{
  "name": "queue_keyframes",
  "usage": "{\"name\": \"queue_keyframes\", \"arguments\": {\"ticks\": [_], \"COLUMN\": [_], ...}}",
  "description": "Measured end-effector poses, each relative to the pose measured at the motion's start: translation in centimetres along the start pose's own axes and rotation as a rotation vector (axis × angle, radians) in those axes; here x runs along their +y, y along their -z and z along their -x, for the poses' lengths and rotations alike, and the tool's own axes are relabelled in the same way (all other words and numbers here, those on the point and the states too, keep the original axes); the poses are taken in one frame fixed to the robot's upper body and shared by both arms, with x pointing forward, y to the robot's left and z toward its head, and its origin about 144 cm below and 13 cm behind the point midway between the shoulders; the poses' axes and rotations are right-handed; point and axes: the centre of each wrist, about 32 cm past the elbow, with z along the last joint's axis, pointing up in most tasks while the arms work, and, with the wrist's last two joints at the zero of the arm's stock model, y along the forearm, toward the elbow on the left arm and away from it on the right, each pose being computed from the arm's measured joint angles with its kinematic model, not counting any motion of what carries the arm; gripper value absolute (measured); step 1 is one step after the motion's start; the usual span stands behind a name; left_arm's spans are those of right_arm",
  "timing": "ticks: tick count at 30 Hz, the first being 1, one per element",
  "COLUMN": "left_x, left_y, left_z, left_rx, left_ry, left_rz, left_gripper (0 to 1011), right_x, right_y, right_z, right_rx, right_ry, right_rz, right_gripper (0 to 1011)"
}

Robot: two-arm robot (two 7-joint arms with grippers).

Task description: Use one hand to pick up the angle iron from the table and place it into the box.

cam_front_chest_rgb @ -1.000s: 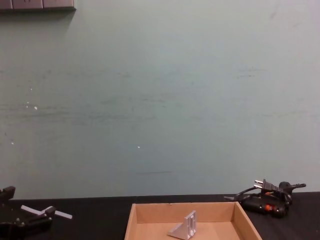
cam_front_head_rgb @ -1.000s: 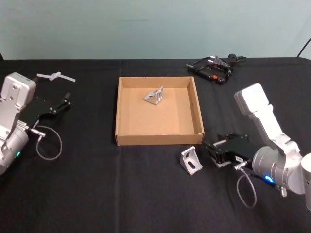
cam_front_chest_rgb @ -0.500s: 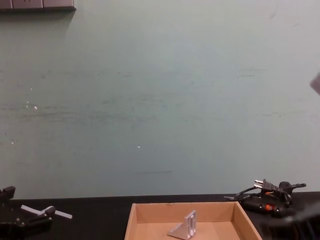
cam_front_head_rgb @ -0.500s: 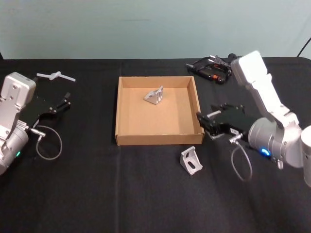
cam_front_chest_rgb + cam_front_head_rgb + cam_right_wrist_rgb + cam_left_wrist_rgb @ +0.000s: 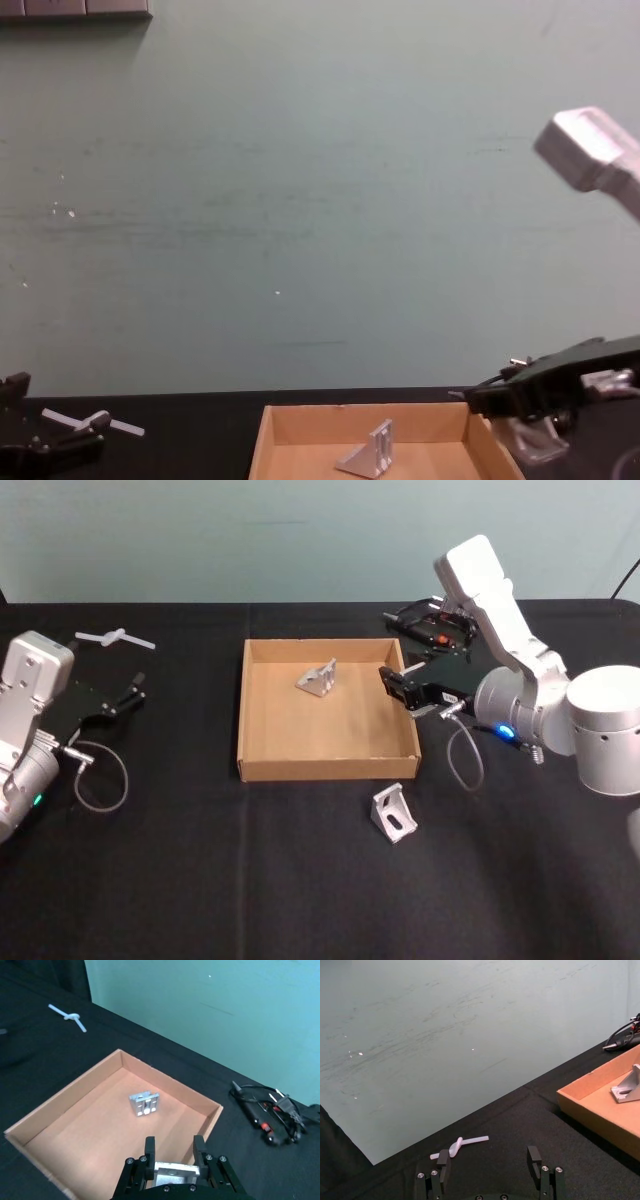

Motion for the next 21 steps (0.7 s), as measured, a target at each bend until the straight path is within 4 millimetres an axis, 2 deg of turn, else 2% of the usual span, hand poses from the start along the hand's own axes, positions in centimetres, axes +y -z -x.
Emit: {"name": "queue_keyframes", "arguments": {"ticks": [11, 21], "left_x": [0.0, 0.0], "left_y": [0.0, 0.0], "left_z": [0.0, 0.0], "left_rx": [0.000, 0.000], "left_ry": [0.000, 0.000], "left_rz": [0.000, 0.000], "left_gripper": [1005, 1005], "right_x": [4.7, 7.9], "right_y": [-0.1, 0.0], "right_z": [-1.0, -0.2], "right_rx": [-0.002, -0.010], "right_ry": [-0.024, -0.048], "right_rz": [-0.012, -0.042], "right_gripper": [459, 459]}}
